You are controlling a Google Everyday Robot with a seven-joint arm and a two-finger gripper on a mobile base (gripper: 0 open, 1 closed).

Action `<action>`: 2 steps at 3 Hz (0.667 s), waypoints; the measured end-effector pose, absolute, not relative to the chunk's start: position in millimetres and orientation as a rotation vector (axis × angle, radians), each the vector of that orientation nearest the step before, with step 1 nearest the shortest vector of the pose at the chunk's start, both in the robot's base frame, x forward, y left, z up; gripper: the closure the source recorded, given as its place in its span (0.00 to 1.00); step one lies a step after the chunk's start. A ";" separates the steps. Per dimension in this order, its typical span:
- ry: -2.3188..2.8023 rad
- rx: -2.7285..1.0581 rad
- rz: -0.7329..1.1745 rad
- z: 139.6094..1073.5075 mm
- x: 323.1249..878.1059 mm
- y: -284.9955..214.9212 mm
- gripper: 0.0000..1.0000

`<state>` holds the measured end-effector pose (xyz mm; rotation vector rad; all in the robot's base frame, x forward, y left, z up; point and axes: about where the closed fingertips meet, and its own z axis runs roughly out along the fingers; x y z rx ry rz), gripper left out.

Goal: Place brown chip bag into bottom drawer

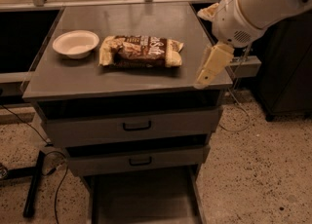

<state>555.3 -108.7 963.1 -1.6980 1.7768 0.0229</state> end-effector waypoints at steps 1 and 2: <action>1.702 -1.724 0.087 951.7 567.6 -77.3 0.00; 1.605 -1.697 0.180 948.3 590.6 -35.7 0.00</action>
Offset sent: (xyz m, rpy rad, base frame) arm 0.0666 0.1201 -0.0182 0.2784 -0.0539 0.1942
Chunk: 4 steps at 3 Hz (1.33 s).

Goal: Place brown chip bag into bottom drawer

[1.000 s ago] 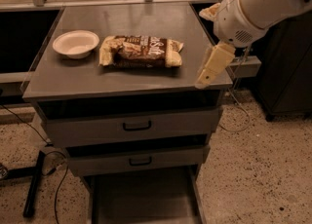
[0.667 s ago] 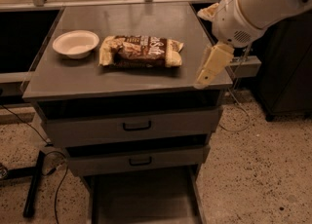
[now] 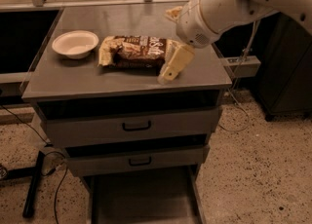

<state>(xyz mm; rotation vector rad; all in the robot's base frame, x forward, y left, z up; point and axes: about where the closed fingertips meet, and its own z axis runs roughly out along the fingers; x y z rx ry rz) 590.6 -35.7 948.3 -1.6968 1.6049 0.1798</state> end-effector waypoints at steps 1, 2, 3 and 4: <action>1.532 -1.670 0.258 948.0 606.6 -3.3 0.00; 1.510 -1.629 0.352 941.7 615.9 15.4 0.00; 1.531 -1.599 0.415 928.8 626.3 24.4 0.00; 1.580 -1.585 0.386 917.5 649.4 26.6 0.00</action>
Offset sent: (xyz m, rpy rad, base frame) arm 0.0380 0.0685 -0.0121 0.2590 0.0587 0.0810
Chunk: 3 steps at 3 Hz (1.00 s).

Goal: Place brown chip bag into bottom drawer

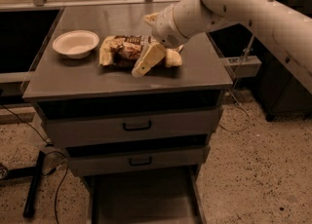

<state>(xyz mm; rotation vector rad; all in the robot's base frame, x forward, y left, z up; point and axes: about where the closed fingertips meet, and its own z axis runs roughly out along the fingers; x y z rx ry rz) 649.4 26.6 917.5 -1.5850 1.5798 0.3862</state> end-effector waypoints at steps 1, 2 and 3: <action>1.622 -1.597 0.281 908.0 675.5 20.2 0.00; 1.654 -1.621 0.170 895.4 694.8 8.7 0.00; 1.686 -1.637 0.109 879.3 704.8 -4.2 0.00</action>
Offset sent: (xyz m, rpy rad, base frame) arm 0.0694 -0.0380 -0.0335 -0.2532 -0.1106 -0.1391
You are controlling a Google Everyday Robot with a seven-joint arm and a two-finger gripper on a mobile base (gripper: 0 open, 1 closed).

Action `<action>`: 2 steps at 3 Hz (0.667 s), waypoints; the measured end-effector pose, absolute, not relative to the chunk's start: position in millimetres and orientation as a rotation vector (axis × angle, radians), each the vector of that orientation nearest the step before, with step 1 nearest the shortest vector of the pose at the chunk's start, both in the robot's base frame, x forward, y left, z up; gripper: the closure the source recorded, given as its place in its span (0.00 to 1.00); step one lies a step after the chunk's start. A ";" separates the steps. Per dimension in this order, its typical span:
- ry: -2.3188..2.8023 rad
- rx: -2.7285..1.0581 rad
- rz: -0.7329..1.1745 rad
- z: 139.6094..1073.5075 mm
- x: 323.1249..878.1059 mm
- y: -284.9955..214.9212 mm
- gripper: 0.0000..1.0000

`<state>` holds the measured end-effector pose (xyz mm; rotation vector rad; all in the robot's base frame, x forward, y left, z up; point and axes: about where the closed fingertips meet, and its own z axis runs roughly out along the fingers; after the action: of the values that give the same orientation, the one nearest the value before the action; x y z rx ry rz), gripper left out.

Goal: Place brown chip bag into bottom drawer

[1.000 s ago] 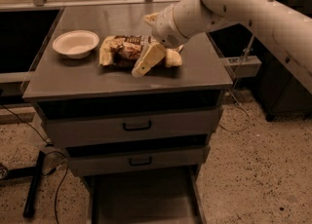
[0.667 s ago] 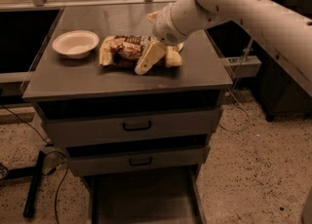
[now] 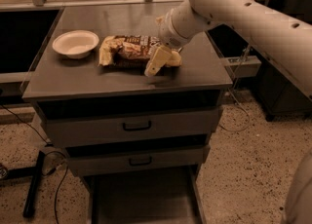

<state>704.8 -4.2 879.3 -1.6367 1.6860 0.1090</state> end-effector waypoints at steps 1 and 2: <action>1.720 -1.630 0.099 866.6 711.2 -17.8 0.00; 1.720 -1.630 0.100 866.4 711.3 -17.8 0.18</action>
Offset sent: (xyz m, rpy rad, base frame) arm 0.0050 -0.0106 -0.0099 -0.0107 0.0117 -0.0179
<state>711.3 -17.8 866.4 -1.6297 1.7203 0.0995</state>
